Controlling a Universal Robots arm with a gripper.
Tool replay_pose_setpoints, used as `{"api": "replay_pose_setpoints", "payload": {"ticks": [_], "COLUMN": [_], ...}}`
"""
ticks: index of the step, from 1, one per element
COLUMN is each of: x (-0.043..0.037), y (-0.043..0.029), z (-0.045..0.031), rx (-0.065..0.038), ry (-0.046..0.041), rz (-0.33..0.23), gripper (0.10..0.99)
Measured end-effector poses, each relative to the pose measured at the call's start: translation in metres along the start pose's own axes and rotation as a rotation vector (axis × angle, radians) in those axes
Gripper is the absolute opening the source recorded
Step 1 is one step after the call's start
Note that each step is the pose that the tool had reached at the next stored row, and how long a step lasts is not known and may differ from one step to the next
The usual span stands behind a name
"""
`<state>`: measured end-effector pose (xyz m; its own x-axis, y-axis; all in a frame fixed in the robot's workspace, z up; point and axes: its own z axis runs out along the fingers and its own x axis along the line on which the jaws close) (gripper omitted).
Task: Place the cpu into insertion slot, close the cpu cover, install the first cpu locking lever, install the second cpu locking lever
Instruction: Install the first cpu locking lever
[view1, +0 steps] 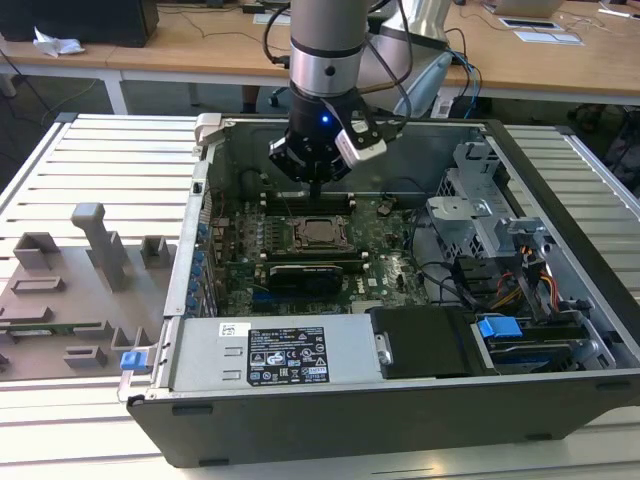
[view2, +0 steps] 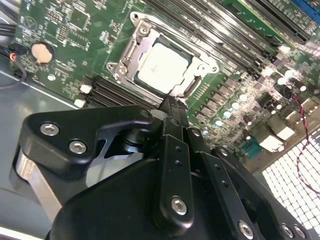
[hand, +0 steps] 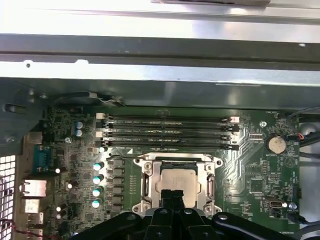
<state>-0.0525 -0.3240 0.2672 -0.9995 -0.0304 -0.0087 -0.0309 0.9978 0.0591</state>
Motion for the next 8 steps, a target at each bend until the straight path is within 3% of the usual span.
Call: {"api": "replay_pose_setpoints", "payload": {"ticks": [8], "x": [0.0115], "y": [0.0004], "z": [-0.0001], "rx": [0.000], "ry": [-0.0004], "rz": [0.000], "gripper": [0.110]}}
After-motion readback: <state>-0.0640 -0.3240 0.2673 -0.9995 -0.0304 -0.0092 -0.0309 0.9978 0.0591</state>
